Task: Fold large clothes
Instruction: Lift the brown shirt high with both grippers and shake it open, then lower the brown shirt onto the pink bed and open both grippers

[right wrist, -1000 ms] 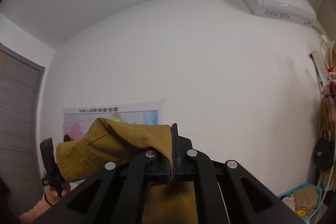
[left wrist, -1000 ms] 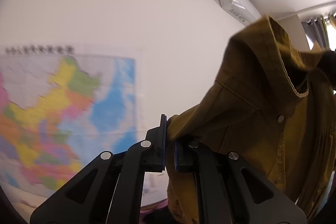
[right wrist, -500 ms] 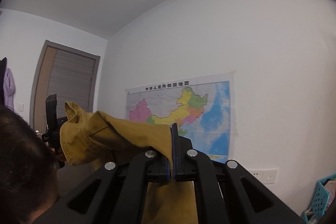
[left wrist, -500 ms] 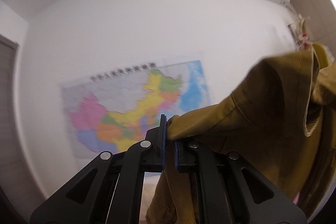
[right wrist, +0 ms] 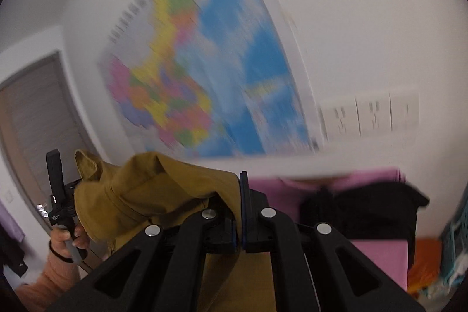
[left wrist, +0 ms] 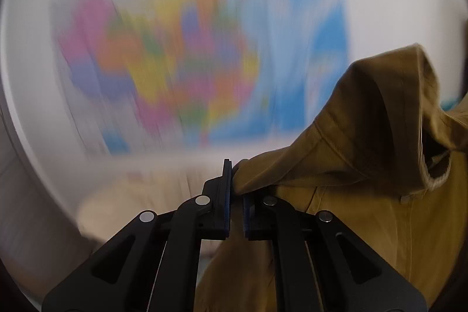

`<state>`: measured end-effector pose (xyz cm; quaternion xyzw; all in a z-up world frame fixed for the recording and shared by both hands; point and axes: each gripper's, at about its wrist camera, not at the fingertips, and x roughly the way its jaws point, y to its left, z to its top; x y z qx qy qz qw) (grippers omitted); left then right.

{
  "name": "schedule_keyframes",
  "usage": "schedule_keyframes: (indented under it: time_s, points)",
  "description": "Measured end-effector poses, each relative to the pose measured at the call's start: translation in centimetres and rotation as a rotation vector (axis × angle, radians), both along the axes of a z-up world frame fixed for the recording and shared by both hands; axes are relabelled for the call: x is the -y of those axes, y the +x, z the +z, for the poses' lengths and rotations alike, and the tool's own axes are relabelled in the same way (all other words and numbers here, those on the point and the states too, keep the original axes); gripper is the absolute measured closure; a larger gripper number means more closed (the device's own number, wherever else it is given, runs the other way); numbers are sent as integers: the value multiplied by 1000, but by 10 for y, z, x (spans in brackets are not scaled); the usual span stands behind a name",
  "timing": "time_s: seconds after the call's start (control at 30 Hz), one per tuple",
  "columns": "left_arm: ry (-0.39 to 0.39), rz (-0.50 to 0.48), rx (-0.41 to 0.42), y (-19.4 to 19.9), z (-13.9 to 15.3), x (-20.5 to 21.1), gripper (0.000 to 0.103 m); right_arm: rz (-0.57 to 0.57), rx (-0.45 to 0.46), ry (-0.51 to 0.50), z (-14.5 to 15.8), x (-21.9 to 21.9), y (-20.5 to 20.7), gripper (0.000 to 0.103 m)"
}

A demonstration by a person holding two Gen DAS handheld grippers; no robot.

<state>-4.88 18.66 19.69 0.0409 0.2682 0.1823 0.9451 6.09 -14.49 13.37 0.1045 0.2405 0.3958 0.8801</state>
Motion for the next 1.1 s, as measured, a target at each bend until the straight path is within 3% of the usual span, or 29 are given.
schedule_keyframes:
  time_s: [0.13,0.2,0.43,0.5,0.57,0.7,0.77,0.87,0.93,1.03,1.1]
  points:
    - [-111,8,-185,70,-93,-24,97,-44,-166,-134,-77,-46,66,100]
    - [-108,-5,-239,95,-121,-26,97,-59,-211,-201,-108,-63,90,100]
    - [-184,-25,-276,131,-132,-39,97,-73,-298,-210,-129,-64,138,100]
    - [-250,-31,-302,148,-139,-53,97,-82,-355,-189,-141,-59,157,100]
    - [-284,1,-331,151,-152,-57,96,-102,-404,-175,-159,-54,169,96]
    - [-260,23,-464,179,-194,-55,94,-157,-512,-205,-200,-58,190,76]
    - [-262,19,-483,181,-202,-58,85,-141,-521,-181,-203,-55,189,70]
    - [-255,-6,-448,172,-193,-67,64,-142,-435,-263,-183,-56,178,52]
    - [-271,-54,-416,162,-182,-70,50,-132,-338,-324,-164,-60,164,33]
    - [-227,-145,-373,143,-164,-63,28,-56,-120,-437,-138,-77,129,17]
    - [-168,-216,-364,133,-158,-51,23,26,53,-584,-131,-102,101,14]
